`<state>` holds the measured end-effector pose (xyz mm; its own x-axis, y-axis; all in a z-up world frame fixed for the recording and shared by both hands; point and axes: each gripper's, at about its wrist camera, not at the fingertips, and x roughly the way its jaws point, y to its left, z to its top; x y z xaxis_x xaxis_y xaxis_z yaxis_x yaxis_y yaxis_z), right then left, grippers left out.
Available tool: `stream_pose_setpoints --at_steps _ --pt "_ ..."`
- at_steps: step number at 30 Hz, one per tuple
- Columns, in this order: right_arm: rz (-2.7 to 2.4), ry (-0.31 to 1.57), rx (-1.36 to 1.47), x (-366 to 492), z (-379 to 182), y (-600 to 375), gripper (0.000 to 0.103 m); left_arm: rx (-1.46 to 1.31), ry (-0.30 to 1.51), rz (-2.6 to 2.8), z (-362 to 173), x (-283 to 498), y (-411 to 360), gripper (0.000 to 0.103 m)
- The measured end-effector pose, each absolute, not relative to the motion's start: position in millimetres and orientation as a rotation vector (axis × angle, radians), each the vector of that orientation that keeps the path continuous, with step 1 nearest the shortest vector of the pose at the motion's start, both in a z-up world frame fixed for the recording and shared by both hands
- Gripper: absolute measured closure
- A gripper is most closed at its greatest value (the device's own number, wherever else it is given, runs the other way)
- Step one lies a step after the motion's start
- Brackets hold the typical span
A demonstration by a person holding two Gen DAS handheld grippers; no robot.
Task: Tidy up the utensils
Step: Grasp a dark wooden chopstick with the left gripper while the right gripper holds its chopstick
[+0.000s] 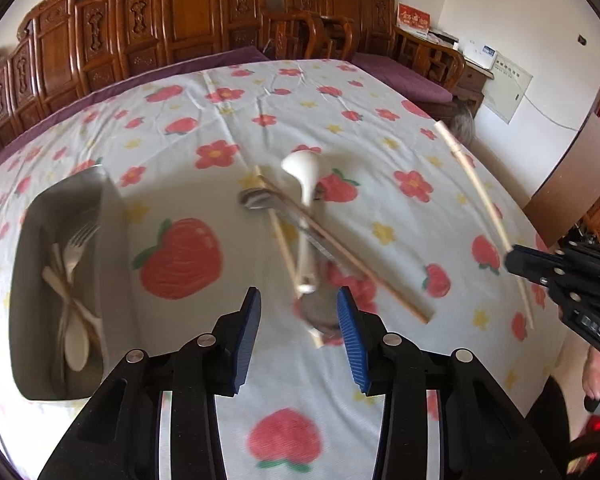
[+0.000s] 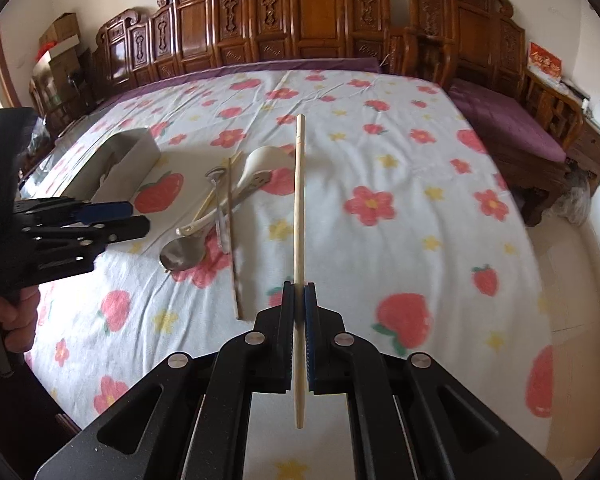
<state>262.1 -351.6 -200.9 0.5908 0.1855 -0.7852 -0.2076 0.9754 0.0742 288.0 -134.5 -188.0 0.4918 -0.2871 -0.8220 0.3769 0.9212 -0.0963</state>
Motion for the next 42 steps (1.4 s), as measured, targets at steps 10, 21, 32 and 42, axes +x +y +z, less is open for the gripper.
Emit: stream_pose_setpoints --at_steps 10,21,32,42 --pt "0.241 0.855 0.039 259.1 -177.5 -381.7 0.097 0.060 1.068 -0.395 -189.3 328.4 -169.7 0.080" --pt "0.231 0.874 0.086 261.8 -181.3 -398.8 0.097 0.013 1.197 -0.317 -211.8 370.9 -195.9 0.090" --pt "0.258 0.896 0.097 263.0 -185.1 -395.0 0.097 0.060 1.232 -0.243 -225.4 378.0 -203.5 0.093" --pt "0.261 0.894 0.102 262.9 -183.5 -395.0 0.097 0.090 1.235 -0.223 -227.9 376.1 -201.1 0.093"
